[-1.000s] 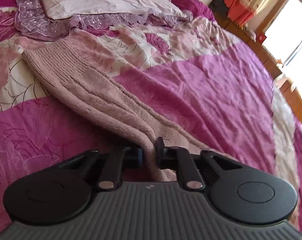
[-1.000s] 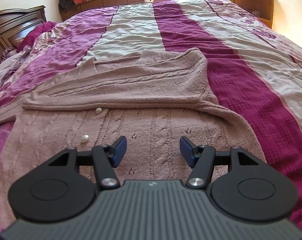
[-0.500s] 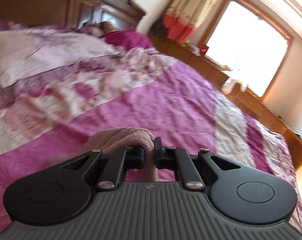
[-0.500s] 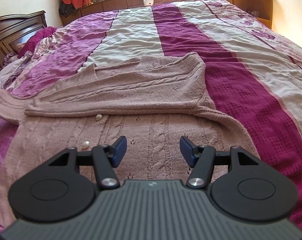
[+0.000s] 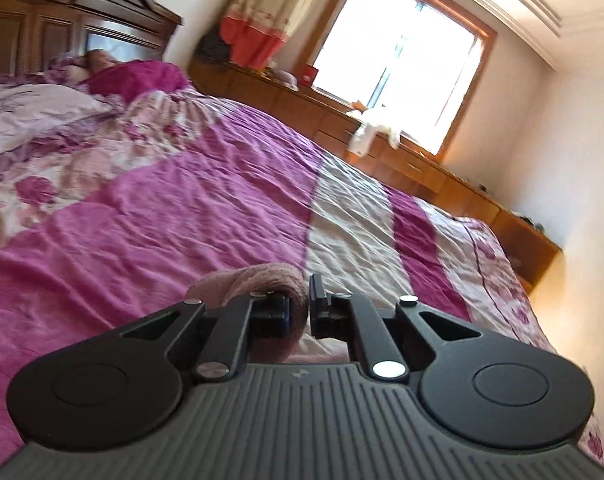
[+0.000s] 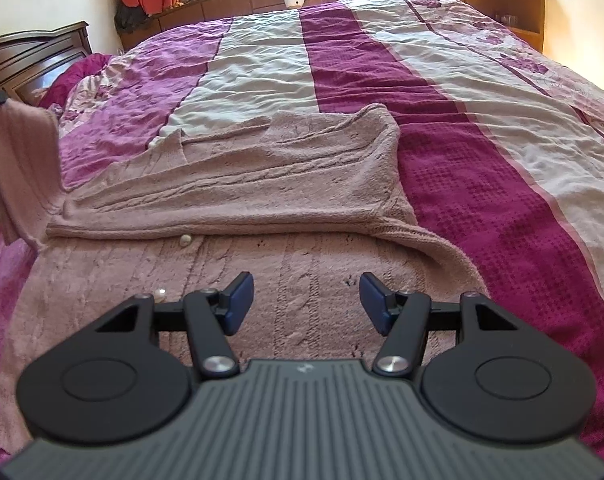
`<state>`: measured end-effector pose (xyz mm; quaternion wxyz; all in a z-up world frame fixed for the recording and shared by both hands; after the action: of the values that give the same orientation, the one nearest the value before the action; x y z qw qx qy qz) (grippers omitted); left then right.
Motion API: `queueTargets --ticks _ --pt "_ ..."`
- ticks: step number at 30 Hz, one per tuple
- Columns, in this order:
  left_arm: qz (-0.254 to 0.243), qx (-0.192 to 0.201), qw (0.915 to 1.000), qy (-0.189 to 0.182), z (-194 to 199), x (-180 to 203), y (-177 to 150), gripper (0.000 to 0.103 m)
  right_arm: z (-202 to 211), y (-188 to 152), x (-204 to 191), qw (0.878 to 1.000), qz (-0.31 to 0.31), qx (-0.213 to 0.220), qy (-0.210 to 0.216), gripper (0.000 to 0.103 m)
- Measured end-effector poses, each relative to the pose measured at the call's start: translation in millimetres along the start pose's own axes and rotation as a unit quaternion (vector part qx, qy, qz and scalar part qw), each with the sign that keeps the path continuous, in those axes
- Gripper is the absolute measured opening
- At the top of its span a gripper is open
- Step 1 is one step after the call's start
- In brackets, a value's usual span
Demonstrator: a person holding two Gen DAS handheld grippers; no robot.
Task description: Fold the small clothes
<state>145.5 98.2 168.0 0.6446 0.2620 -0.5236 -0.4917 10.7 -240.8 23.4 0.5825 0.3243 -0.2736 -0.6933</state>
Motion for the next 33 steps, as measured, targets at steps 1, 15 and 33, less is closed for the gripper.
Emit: queueTargets --ticks 1,15,33 --pt "-0.002 -0.005 1.0000 -0.005 -4.8 9.9 -5.5 0.009 -0.2 1.2 1.5 1.000 0.000 0.000 0.000 0.061" --pt "-0.065 -0.134 0.9888 -0.009 -75.2 72.5 -119.9 0.009 -9.5 4.7 31.4 1.000 -0.019 -0.017 -0.015 0.061" --pt "-0.130 -0.264 0.9556 0.017 -96.1 76.6 -186.0 0.013 -11.1 5.5 36.5 0.999 -0.028 -0.012 -0.017 0.071"
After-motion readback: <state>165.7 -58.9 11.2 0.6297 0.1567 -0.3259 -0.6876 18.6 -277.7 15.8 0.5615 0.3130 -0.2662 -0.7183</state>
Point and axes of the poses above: each gripper's, at about its wrist camera, not at the fingertips, and z roughly against the way its jaws point, x to its right, y to its top, the point moved 6 cm from there along -z, roughly the way its jaws point, and after that the axes turned 2 degrees about -y, right-handed, at the moved point
